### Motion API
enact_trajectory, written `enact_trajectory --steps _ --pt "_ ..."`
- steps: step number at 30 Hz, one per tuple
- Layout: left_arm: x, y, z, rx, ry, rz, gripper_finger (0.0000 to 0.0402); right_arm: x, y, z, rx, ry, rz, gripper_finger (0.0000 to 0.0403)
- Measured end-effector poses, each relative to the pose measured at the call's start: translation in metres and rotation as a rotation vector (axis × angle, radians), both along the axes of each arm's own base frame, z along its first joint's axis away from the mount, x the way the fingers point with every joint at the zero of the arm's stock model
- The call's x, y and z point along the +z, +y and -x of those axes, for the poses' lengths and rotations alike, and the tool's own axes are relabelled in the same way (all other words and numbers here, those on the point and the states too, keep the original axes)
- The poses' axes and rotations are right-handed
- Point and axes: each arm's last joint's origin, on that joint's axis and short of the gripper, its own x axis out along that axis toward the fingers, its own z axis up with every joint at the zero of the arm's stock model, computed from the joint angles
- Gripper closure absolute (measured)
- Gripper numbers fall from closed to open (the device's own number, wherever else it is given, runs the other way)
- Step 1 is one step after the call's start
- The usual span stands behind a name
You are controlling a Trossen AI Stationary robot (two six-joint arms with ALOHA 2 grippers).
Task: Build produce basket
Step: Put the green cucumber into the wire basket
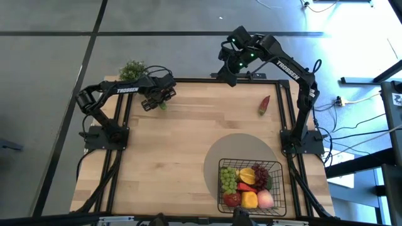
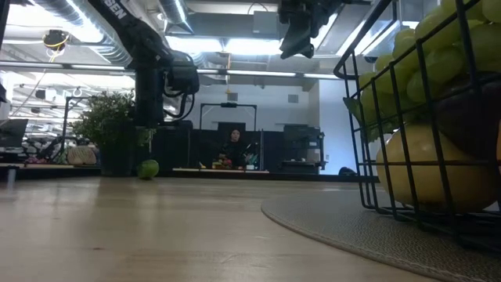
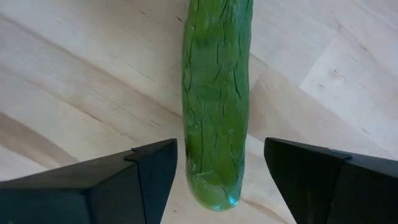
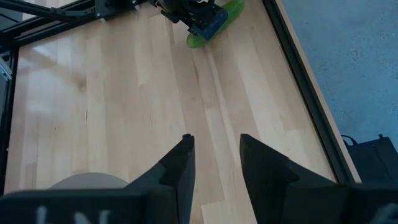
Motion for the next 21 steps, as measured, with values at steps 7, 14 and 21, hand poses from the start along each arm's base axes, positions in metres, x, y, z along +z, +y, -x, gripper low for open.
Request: enact_trajectory --steps 7,14,21 --pt "-0.011 0.001 -0.003 0.000 0.023 0.041 0.0188 0.000 0.000 0.000 0.000 0.000 0.000 0.0286" --pt "-0.027 0.002 -0.007 0.035 -0.005 0.138 0.0208 0.000 0.000 0.000 0.000 0.000 0.000 0.0286" --pt "-0.027 0.002 -0.007 0.075 -0.012 0.140 0.0250 0.000 0.000 0.000 0.000 0.000 0.000 0.0286"
